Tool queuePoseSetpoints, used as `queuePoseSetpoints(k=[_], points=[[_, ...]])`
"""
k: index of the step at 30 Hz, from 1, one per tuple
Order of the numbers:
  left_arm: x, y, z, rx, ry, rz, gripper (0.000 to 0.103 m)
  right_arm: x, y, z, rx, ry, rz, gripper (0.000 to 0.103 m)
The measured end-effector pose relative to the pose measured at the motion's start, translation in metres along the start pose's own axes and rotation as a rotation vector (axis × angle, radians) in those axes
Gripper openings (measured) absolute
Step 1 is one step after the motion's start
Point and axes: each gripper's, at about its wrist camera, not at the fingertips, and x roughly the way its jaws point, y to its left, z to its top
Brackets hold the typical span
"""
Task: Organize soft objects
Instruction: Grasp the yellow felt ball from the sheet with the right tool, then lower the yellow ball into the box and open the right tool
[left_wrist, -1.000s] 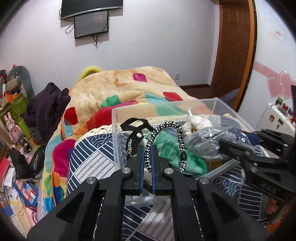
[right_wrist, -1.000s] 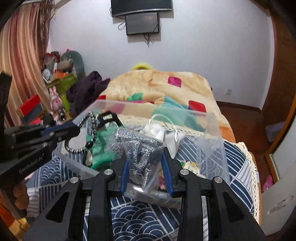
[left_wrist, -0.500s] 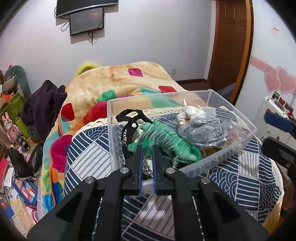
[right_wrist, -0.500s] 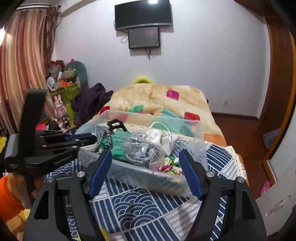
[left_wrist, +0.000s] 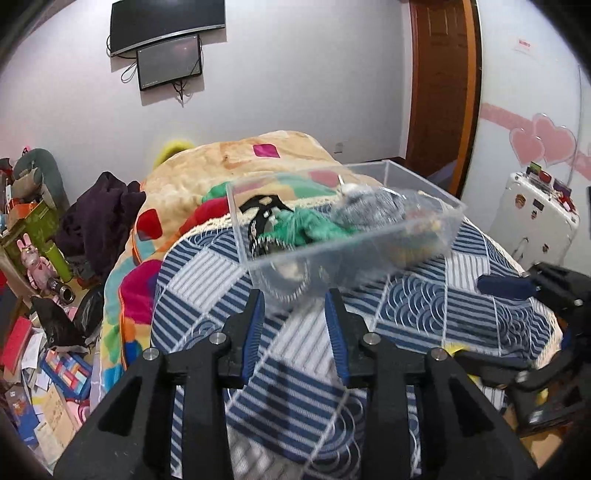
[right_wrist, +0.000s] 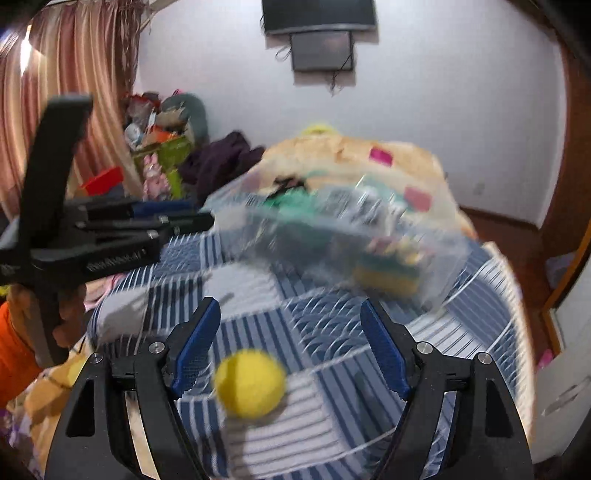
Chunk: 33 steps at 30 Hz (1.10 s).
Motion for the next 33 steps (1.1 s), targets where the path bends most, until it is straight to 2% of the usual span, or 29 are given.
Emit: queuePoseSetpoints(k=[2,7,8,12,19,27,30,33], points=[[-0.003,-0.002,-0.006,-0.005,0.003,-0.009,0.038,0.008,0.005,-0.008,-0.005,0.033,0.020,0.076],[-0.007,-0.009,-0.023,-0.011,0.012,-0.017,0.041,0.025,0.007,-0.020,0.018,0.098,0.067,0.075],[-0.007,-0.010,-0.025,-0.016,0.014,-0.023,0.043,0.028,0.006,-0.022,0.025,0.106,0.068,0.071],[-0.005,-0.010,-0.029,-0.044,0.024,-0.047,0.045,0.031,0.005,-0.029,0.052,0.139,0.108,0.042],[-0.010,-0.004,-0.019,-0.072,-0.022,-0.039,0.047,0.012,0.003,-0.010,0.029,0.043,0.054,0.041],[-0.018,0.010,0.007,-0.123,-0.119,-0.014,0.055,0.006,-0.015,0.052,0.044,-0.124,-0.060,0.042],[-0.020,0.014,0.012,-0.131,-0.143,0.008,0.057,0.018,-0.019,0.070,0.051,-0.132,-0.067,0.042],[-0.018,0.017,0.014,-0.131,-0.164,0.046,0.063,0.042,-0.021,0.081,0.055,-0.092,-0.053,0.042]])
